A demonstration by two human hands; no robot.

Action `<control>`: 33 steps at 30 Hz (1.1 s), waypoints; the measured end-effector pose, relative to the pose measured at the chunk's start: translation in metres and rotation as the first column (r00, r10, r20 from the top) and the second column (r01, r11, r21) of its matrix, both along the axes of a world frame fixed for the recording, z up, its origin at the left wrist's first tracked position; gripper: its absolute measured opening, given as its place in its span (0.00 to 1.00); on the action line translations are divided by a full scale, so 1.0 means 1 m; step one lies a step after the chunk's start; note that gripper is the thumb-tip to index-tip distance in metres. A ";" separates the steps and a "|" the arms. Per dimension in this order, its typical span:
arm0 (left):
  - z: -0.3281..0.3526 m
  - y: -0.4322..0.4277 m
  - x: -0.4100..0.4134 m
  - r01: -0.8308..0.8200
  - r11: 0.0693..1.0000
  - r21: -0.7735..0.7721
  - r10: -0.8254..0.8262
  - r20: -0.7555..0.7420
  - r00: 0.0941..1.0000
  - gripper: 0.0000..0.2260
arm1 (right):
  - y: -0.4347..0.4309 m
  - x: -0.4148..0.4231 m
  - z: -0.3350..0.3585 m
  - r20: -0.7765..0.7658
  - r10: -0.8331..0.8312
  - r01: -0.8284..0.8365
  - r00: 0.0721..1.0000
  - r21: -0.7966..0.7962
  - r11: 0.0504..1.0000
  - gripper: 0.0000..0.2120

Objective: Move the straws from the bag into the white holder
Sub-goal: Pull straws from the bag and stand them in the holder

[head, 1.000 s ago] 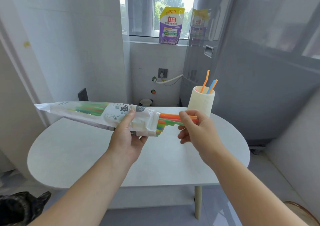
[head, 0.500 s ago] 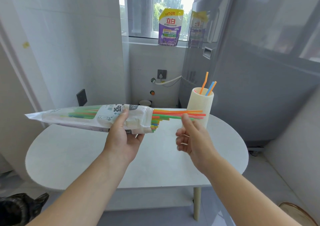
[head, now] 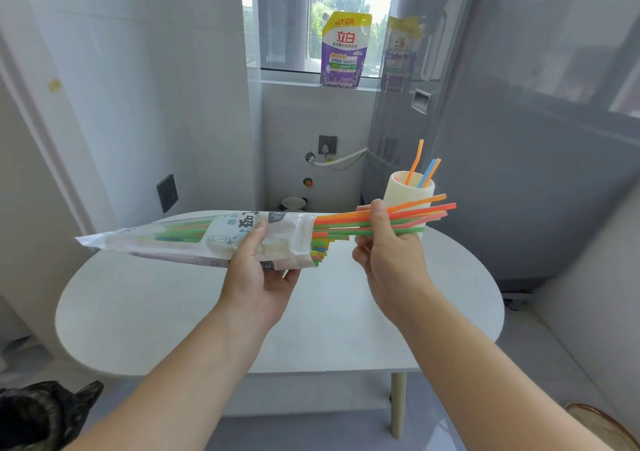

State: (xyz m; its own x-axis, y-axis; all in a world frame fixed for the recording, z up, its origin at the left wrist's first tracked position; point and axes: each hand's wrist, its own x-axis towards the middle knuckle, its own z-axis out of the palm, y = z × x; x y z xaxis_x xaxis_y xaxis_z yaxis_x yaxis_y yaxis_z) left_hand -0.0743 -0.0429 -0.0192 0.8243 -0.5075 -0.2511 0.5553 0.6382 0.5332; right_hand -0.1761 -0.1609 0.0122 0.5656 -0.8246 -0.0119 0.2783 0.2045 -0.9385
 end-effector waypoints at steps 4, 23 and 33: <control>-0.003 -0.001 0.002 0.003 1.000 0.003 -0.003 -0.023 1.000 0.16 | -0.013 -0.010 0.007 0.058 0.003 0.001 0.998 -0.056 0.998 0.13; -0.013 -0.005 0.011 -0.021 0.999 0.031 0.022 -0.024 0.999 0.17 | -0.072 -0.082 0.065 0.140 -0.379 0.404 0.915 -0.304 0.863 0.11; -0.020 -0.020 -0.001 0.034 0.998 0.053 -0.034 -0.005 0.999 0.16 | -0.095 -0.089 0.092 0.151 -0.533 0.514 0.832 -0.572 0.639 0.12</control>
